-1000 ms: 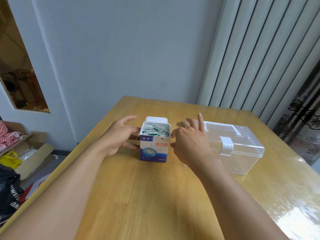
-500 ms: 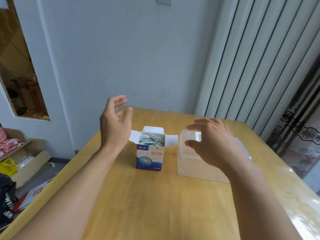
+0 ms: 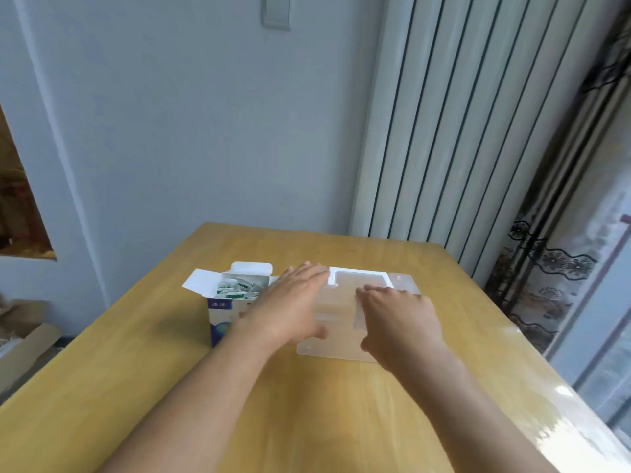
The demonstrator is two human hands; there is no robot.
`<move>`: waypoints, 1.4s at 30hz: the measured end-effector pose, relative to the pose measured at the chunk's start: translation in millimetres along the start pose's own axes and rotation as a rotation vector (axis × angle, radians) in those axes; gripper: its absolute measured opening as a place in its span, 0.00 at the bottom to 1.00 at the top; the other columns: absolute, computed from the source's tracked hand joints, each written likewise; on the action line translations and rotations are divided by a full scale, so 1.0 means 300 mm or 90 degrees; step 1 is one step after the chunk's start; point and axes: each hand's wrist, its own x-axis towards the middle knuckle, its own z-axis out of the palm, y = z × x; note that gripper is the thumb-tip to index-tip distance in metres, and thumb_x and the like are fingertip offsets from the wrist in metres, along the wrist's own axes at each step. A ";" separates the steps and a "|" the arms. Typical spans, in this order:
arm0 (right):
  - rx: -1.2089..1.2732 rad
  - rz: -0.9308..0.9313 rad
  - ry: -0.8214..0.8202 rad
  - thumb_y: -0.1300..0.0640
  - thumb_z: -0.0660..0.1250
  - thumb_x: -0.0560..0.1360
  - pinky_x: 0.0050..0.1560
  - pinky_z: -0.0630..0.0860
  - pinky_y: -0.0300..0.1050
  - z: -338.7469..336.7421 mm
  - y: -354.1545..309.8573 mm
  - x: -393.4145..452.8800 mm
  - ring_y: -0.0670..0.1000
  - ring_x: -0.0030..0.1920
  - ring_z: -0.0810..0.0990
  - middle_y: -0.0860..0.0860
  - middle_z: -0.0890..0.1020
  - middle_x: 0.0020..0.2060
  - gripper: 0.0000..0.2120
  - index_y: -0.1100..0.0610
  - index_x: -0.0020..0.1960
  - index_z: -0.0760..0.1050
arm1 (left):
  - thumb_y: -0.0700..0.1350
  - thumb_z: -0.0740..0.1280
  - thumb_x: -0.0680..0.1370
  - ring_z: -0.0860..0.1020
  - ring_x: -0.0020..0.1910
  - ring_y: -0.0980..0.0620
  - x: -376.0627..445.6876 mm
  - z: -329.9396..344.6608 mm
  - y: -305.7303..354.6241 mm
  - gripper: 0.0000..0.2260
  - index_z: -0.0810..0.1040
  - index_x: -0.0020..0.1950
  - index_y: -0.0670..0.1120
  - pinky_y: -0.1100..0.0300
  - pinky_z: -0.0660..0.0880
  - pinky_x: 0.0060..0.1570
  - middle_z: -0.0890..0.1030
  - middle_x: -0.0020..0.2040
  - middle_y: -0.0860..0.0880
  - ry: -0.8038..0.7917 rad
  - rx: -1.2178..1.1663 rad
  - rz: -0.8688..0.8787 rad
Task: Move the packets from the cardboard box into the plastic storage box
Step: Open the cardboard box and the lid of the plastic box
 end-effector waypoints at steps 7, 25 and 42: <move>-0.036 -0.027 0.128 0.66 0.74 0.55 0.29 0.48 0.43 0.102 -0.024 0.030 0.54 0.24 0.60 0.48 0.56 0.24 0.30 0.53 0.30 0.49 | 0.52 0.78 0.72 0.48 0.80 0.61 0.011 0.027 -0.011 0.44 0.56 0.82 0.56 0.59 0.58 0.74 0.53 0.81 0.62 0.008 -0.029 -0.018; 0.079 0.055 0.165 0.57 0.62 0.74 0.31 0.66 0.41 0.004 0.040 0.033 0.53 0.31 0.74 0.47 0.77 0.34 0.07 0.52 0.46 0.79 | 0.55 0.81 0.67 0.62 0.74 0.62 0.020 0.006 -0.014 0.46 0.61 0.80 0.56 0.64 0.65 0.65 0.60 0.77 0.65 -0.003 -0.081 -0.035; 0.249 -0.013 0.163 0.42 0.70 0.77 0.47 0.80 0.44 -0.067 0.065 0.008 0.44 0.50 0.83 0.39 0.84 0.51 0.10 0.41 0.57 0.82 | 0.67 0.73 0.70 0.79 0.54 0.56 0.092 -0.023 -0.031 0.19 0.73 0.54 0.60 0.50 0.78 0.54 0.80 0.52 0.61 0.235 -0.336 -0.142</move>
